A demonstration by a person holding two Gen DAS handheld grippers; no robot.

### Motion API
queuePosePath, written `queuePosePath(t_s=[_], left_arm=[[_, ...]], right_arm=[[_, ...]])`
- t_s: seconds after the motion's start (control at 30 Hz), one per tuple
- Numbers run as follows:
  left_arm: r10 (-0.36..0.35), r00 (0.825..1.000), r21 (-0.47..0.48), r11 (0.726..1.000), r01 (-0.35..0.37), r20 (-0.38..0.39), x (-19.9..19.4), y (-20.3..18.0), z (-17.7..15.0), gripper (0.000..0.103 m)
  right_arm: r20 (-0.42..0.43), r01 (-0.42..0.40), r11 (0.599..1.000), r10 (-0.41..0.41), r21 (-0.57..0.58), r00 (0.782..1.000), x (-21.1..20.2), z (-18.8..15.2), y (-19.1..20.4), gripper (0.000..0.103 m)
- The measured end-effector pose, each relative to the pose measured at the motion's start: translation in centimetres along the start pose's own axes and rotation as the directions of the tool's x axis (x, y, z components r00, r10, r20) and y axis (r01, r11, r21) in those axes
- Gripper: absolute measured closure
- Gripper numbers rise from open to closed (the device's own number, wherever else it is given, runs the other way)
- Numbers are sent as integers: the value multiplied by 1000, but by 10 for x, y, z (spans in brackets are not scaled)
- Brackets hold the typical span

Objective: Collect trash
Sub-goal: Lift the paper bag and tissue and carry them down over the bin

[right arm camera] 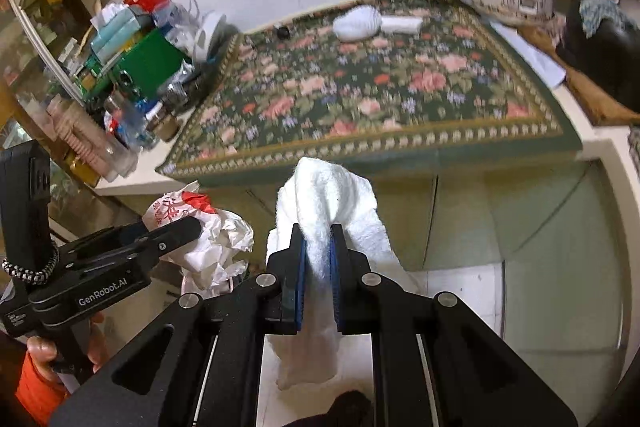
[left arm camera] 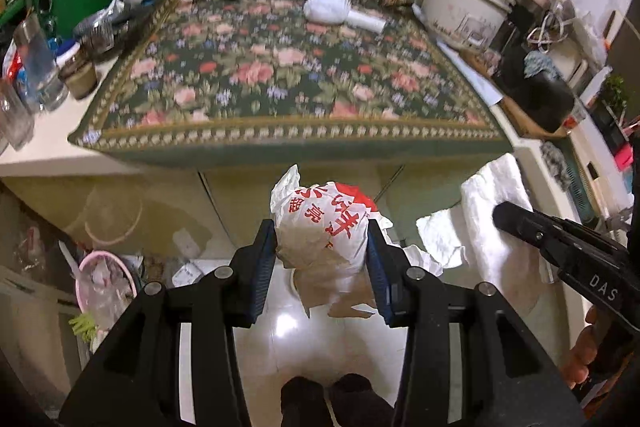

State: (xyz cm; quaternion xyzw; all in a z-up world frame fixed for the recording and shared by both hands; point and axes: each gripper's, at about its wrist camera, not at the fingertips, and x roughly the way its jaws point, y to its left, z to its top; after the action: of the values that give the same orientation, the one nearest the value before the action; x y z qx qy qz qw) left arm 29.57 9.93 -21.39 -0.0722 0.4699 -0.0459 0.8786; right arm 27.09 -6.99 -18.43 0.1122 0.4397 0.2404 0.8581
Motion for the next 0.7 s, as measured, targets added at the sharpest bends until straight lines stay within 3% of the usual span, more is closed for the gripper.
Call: queuePosePath(t_s=[0.3, 0.47, 0.7], left_arm=[[5, 995, -105, 994, -15, -97, 88, -2, -41, 60], [13, 991, -146, 989, -32, -132, 157, 8, -73, 60], [54, 983, -128, 989, -77, -178, 270, 27, -132, 60]], right_arm=[[-151, 46, 999, -45, 5, 988, 64, -30, -51, 93], [-212, 74, 997, -69, 12, 975, 128, -60, -91, 93], [-296, 104, 994, -91, 29, 951, 238, -115, -146, 92]])
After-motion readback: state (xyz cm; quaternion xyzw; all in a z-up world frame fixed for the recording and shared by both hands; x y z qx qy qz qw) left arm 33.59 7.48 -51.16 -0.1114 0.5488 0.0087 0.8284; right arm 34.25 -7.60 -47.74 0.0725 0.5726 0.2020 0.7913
